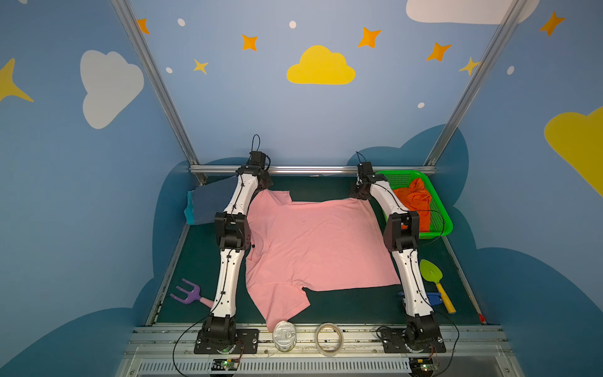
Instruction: Fold and stack the t-shirts
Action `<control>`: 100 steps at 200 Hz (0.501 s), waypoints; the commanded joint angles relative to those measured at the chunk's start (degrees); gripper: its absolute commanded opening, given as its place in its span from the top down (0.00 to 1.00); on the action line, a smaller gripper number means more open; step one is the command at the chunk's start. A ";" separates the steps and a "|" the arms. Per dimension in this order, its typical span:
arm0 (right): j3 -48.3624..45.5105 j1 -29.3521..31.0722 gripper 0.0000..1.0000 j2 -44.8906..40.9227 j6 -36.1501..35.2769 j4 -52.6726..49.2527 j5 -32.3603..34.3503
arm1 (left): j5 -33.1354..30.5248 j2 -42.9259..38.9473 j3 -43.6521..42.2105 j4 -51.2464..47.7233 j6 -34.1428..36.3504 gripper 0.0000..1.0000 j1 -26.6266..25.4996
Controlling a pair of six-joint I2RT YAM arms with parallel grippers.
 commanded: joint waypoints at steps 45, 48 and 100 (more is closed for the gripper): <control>-6.39 -0.39 1.00 -5.00 -1.28 3.85 2.86 | 1.06 -6.07 -0.47 -4.68 -0.62 0.96 0.81; -7.23 -0.46 1.00 -5.67 -1.28 4.36 2.98 | 1.02 -6.50 -0.64 -4.90 -0.60 0.96 0.91; -20.69 -0.89 1.00 -16.48 -0.82 11.51 2.89 | 1.39 -16.13 -12.38 -5.07 -1.57 0.96 1.12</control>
